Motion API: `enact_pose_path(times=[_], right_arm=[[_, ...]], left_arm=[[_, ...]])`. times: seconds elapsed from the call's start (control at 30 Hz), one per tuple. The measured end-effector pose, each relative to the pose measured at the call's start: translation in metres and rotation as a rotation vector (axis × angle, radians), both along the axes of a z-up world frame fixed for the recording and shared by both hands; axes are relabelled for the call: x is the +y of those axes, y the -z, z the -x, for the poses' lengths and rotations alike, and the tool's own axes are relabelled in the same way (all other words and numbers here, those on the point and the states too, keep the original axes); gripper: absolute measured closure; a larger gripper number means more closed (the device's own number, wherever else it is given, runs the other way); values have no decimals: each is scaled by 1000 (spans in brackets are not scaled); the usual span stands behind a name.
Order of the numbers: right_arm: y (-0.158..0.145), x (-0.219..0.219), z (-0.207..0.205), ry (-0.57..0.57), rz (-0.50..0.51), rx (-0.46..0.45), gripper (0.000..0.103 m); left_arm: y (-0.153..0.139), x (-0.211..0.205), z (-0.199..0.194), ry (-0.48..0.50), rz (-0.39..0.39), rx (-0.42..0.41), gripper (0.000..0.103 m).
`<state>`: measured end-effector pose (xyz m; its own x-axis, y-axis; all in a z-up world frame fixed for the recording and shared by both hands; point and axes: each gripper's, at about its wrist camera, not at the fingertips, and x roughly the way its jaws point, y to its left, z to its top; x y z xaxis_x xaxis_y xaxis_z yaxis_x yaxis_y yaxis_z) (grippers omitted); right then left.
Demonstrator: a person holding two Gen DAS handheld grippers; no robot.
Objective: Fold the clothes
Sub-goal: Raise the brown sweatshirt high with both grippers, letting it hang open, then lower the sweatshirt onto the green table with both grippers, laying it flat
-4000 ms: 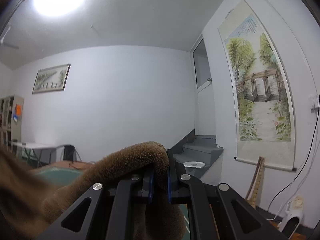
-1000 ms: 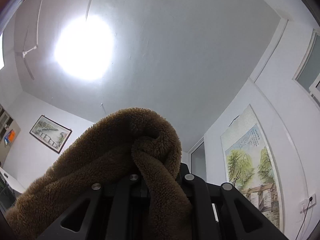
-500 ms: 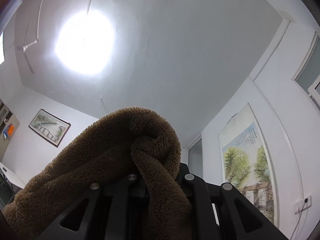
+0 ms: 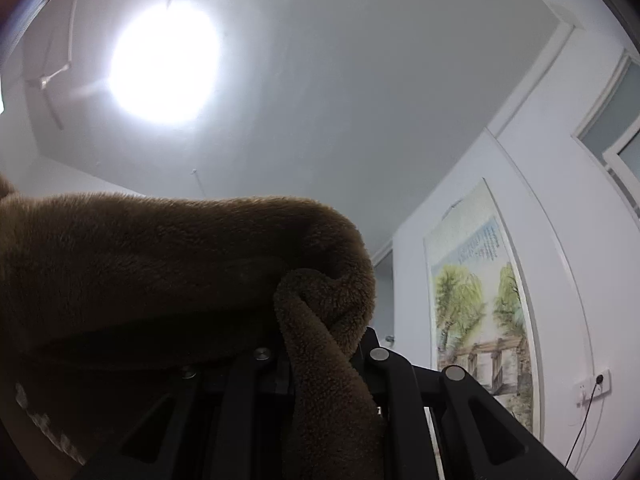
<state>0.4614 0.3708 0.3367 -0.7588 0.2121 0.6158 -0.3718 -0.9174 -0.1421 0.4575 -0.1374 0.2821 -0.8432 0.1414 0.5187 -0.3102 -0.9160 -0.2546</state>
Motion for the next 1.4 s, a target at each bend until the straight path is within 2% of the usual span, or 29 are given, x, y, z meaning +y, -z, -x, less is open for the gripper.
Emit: enact_pose_path(times=[0.2, 0.37, 0.6, 0.67, 0.77, 0.83, 0.9, 1.03, 1.13, 1.2, 1.27, 1.3, 1.4], right_arm=[[25, -2, -5, -26, 3, 19, 88], [39, 0, 0, 8, 24, 61, 88], [44, 6, 21, 53, 79, 78, 88], [41, 6, 35, 60, 80, 57, 88], [41, 3, 69, 80, 72, -14, 88], [50, -4, 99, 100, 62, -99, 88], [69, -2, 146, 82, 80, -241, 88], [110, 2, 242, 41, 122, -534, 87], [144, 2, 313, 27, 137, -750, 69], [184, -2, 371, 32, 120, -960, 28], [225, -6, 421, 16, 97, -1156, 24], [247, -9, 439, -5, 80, -1240, 24], [300, -22, 466, 54, -8, -1384, 24]], left_arm=[[1, 2, -15, -125, 1, -14, 88], [12, 4, -18, -171, 57, -1, 84], [8, 24, 33, -211, 141, -45, 74], [7, 24, 61, -206, 149, -73, 74], [11, 28, 110, -200, 186, -161, 74], [20, 29, 156, -189, 226, -263, 74], [29, 31, 210, -170, 263, -390, 74], [78, 33, 335, -114, 302, -699, 74], [137, 42, 421, -146, 351, -930, 73], [183, 50, 476, -179, 397, -1097, 72], [236, 57, 525, -169, 446, -1276, 70], [247, 59, 533, -162, 461, -1306, 69], [266, 63, 545, -141, 500, -1350, 68]])
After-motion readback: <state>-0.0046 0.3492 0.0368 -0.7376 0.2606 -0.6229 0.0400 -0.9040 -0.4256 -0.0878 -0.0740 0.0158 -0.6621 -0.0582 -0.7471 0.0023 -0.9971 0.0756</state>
